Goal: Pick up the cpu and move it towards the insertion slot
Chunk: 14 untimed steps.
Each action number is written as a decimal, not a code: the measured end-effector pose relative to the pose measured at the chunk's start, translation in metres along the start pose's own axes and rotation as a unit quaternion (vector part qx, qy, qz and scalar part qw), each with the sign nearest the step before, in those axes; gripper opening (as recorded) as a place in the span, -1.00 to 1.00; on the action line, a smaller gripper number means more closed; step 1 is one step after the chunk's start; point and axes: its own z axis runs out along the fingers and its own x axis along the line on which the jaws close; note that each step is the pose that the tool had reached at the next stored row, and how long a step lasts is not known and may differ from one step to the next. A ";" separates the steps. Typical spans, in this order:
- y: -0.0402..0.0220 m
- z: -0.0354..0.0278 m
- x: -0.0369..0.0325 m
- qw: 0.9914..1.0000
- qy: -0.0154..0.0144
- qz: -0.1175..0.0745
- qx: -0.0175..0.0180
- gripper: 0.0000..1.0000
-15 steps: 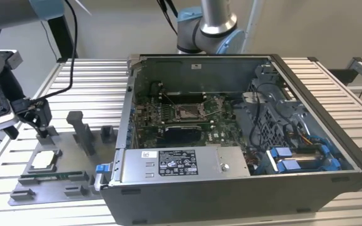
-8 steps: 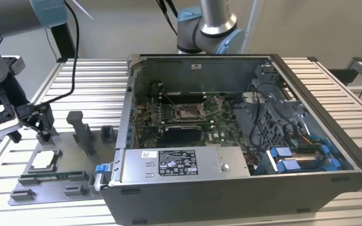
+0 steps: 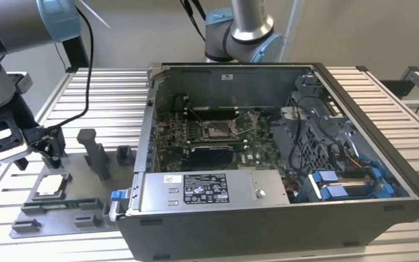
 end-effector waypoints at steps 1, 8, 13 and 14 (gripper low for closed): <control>-0.0002 0.0018 0.0000 1.000 0.000 -0.001 0.000 1.00; -0.0043 0.0144 0.0000 1.000 0.000 -0.006 0.000 1.00; -0.0088 0.0234 -0.0001 1.000 0.000 -0.012 0.000 1.00; -0.0094 0.0251 -0.0001 1.000 0.001 -0.013 0.000 1.00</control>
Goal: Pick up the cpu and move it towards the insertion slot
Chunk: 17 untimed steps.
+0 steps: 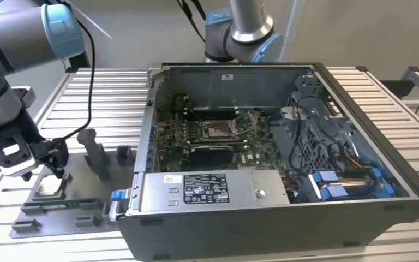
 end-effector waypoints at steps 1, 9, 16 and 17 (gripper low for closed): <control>-0.0006 0.0018 0.0000 1.000 0.000 -0.001 0.000 1.00; -0.0017 0.0152 -0.0003 1.000 0.001 -0.018 0.000 1.00; -0.0022 0.0249 -0.0005 1.000 0.001 -0.020 0.000 1.00; -0.0023 0.0257 -0.0005 1.000 0.001 -0.020 0.000 1.00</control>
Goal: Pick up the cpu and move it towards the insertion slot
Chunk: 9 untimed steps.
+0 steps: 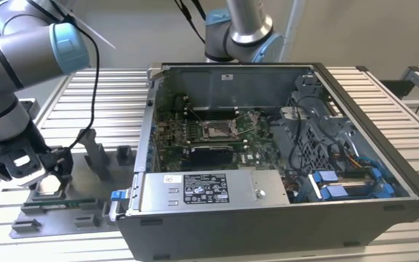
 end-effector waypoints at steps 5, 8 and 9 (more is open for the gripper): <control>0.0000 0.0009 0.0000 1.000 0.000 0.000 0.000 1.00; -0.0001 0.0011 0.0000 1.000 0.000 0.000 0.000 1.00; -0.0001 0.0012 0.0000 1.000 0.000 0.001 0.000 1.00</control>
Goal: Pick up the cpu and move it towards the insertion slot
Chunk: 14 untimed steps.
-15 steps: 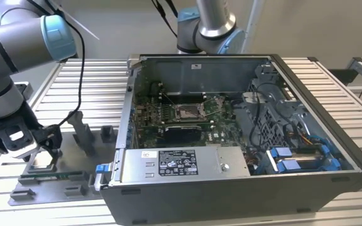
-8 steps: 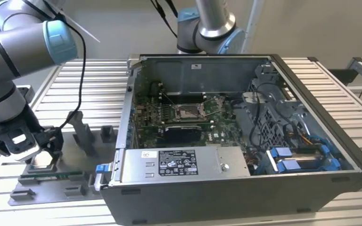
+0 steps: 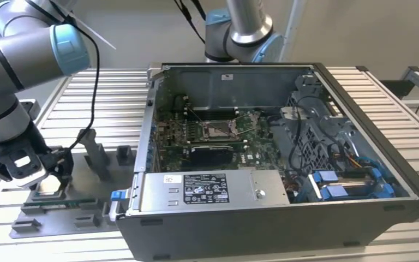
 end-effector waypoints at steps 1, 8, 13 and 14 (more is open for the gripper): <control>0.0000 0.0001 0.0000 1.000 0.000 0.001 0.000 1.00; -0.0002 0.0005 0.0000 1.000 0.000 0.006 0.000 1.00; -0.0002 0.0006 0.0000 1.000 0.000 0.006 0.000 1.00; -0.0003 0.0006 0.0000 1.000 0.000 0.006 0.000 1.00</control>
